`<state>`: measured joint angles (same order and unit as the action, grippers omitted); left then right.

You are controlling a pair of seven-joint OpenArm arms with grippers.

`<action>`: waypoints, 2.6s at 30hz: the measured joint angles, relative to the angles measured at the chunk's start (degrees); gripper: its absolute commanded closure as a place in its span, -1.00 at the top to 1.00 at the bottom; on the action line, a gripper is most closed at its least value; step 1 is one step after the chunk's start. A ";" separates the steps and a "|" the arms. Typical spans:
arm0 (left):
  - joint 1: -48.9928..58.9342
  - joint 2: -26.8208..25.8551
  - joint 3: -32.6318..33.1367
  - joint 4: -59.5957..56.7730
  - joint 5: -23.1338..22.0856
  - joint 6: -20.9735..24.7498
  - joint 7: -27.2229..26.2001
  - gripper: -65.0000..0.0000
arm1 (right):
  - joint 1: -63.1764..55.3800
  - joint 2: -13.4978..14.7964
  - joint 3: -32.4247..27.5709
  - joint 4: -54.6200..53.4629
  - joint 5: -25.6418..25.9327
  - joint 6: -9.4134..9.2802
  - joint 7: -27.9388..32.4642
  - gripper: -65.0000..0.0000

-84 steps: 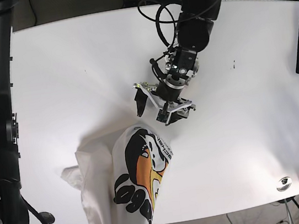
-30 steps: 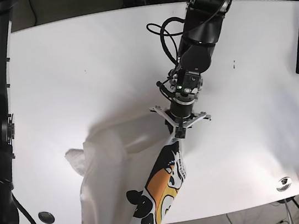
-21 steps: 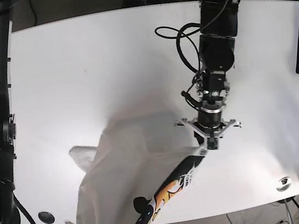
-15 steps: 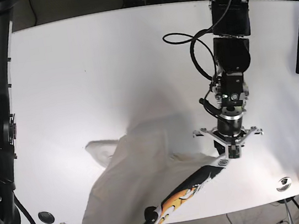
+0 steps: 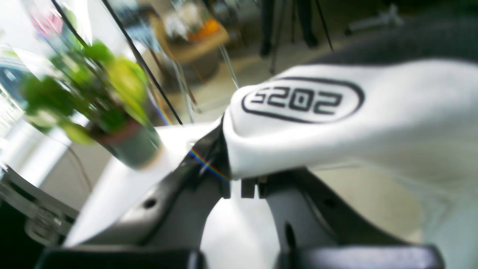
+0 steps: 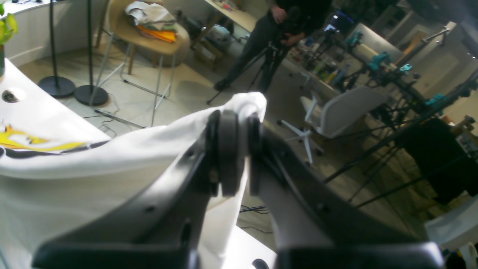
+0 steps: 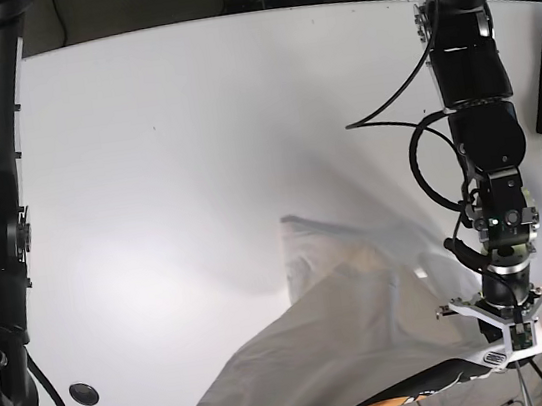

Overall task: Fold the T-shirt properly
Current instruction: 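Grasp the shirt's other edge with the left gripper and lift it high, then lay the shirt flat by sweeping both grippers across the table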

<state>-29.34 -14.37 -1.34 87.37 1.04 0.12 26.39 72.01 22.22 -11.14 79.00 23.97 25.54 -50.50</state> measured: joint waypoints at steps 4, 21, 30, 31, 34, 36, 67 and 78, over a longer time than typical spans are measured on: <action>-3.67 -1.03 -3.98 -0.11 -0.20 -3.76 3.56 -1.00 | -1.46 -0.20 3.04 0.00 0.20 0.02 -0.11 -0.94; -3.34 0.42 -8.00 4.44 -0.17 -12.63 13.16 -1.00 | -11.34 0.00 11.89 4.33 0.04 0.17 -2.19 -0.94; 4.59 0.52 -8.02 11.56 -0.50 -15.47 16.17 -1.00 | -22.23 -0.46 21.42 13.22 0.39 0.22 -8.68 -0.94; 5.49 0.85 -8.04 12.68 -0.37 -15.61 17.55 -1.00 | -23.98 -0.42 22.80 14.58 0.37 0.13 -8.55 -0.94; 8.57 2.60 -8.20 15.89 -0.39 -15.45 17.75 -1.00 | -29.40 -0.44 26.14 17.31 0.63 -0.09 -8.70 -0.94; 11.65 3.02 -8.07 18.67 -0.66 -15.61 17.70 -1.00 | -32.87 -0.52 28.30 18.86 3.34 -0.02 -8.94 -0.94; 49.99 8.48 -10.97 25.57 -0.42 -22.10 17.31 -1.00 | -76.32 -7.04 55.01 24.37 22.67 -0.24 -10.64 -0.94; 55.71 10.86 -14.86 25.31 -0.50 -22.67 17.16 -1.00 | -83.65 -11.63 57.44 23.93 22.36 -0.24 -11.06 -0.94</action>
<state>26.37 -3.51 -16.21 112.68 0.54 -22.55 43.55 -11.64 10.59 46.30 102.94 46.33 25.30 -61.56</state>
